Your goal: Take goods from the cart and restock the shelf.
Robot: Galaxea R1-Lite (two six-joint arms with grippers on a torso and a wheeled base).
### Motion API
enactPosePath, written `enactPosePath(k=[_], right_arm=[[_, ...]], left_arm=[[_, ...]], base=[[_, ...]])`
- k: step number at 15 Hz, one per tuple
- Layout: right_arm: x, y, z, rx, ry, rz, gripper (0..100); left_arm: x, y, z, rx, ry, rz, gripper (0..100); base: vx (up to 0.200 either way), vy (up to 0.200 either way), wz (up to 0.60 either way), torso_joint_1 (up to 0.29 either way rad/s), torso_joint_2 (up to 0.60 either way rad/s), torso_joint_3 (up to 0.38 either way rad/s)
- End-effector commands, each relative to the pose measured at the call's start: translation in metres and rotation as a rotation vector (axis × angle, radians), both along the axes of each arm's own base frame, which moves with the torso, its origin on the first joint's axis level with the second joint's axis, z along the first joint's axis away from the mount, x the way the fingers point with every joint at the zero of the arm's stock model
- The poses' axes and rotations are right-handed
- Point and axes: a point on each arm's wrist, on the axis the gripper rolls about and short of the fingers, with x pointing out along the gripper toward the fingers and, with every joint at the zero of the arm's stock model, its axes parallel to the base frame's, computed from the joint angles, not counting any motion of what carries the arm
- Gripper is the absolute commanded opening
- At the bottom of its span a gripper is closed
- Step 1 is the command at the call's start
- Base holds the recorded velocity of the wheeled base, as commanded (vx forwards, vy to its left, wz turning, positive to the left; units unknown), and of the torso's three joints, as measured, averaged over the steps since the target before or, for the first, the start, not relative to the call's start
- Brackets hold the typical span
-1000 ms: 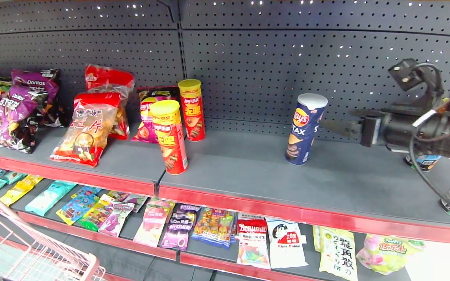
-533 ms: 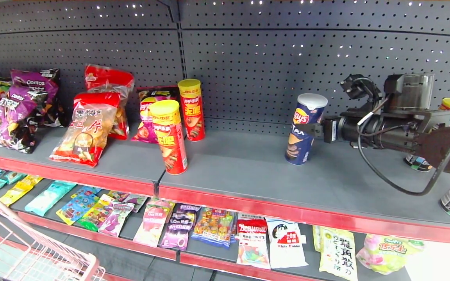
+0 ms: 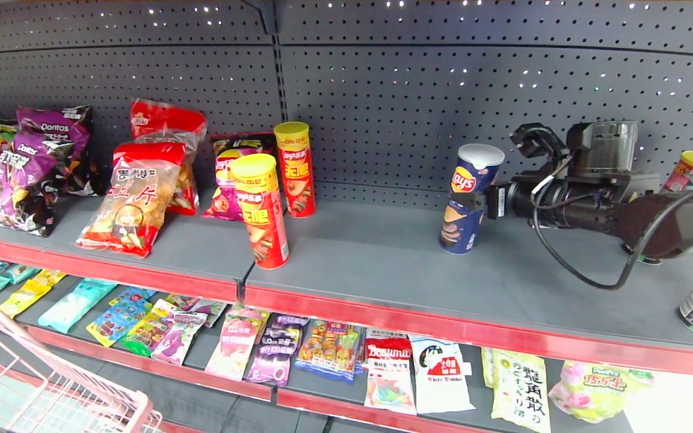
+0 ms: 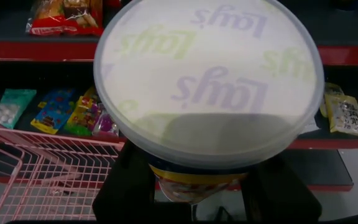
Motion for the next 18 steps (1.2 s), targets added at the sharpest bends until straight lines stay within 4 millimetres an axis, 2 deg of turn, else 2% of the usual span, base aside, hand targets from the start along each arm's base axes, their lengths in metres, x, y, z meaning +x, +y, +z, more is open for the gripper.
enactPosePath(k=[1, 4, 9, 10, 12, 15, 18], right_arm=[[0.006, 0.002, 0.001, 0.002, -0.010, 0.003, 100], [0.009, 0.006, 0.005, 0.015, -0.022, 0.011, 100], [0.026, 0.012, -0.007, 0.029, -0.001, 0.009, 100], [0.029, 0.013, -0.010, 0.032, 0.005, 0.008, 0], [0.031, 0.013, -0.009, 0.029, -0.001, 0.011, 0], [0.023, 0.015, -0.004, 0.030, -0.010, 0.030, 0], [-0.003, 0.011, 0.031, 0.068, -0.077, 0.119, 0]], left_arm=[[0.000, 0.000, 0.000, 0.000, 0.002, 0.000, 0], [0.000, 0.000, -0.004, 0.001, 0.008, 0.000, 0], [0.000, 0.000, -0.004, 0.002, 0.007, -0.001, 0], [0.000, 0.000, -0.004, 0.002, 0.006, -0.001, 0], [0.000, 0.000, -0.004, 0.002, 0.006, -0.001, 0], [0.000, 0.000, -0.004, 0.002, 0.007, -0.001, 0], [0.000, 0.000, -0.004, 0.002, 0.006, -0.002, 0]], base=[[0.000, 0.000, 0.00, 0.000, 0.00, 0.000], [0.000, 0.000, 0.00, 0.000, 0.00, 0.000], [0.000, 0.000, 0.00, 0.000, 0.00, 0.000], [0.000, 0.000, 0.00, 0.000, 0.00, 0.000], [0.000, 0.000, 0.00, 0.000, 0.00, 0.000], [0.000, 0.000, 0.00, 0.000, 0.00, 0.000], [0.000, 0.000, 0.00, 0.000, 0.00, 0.000]])
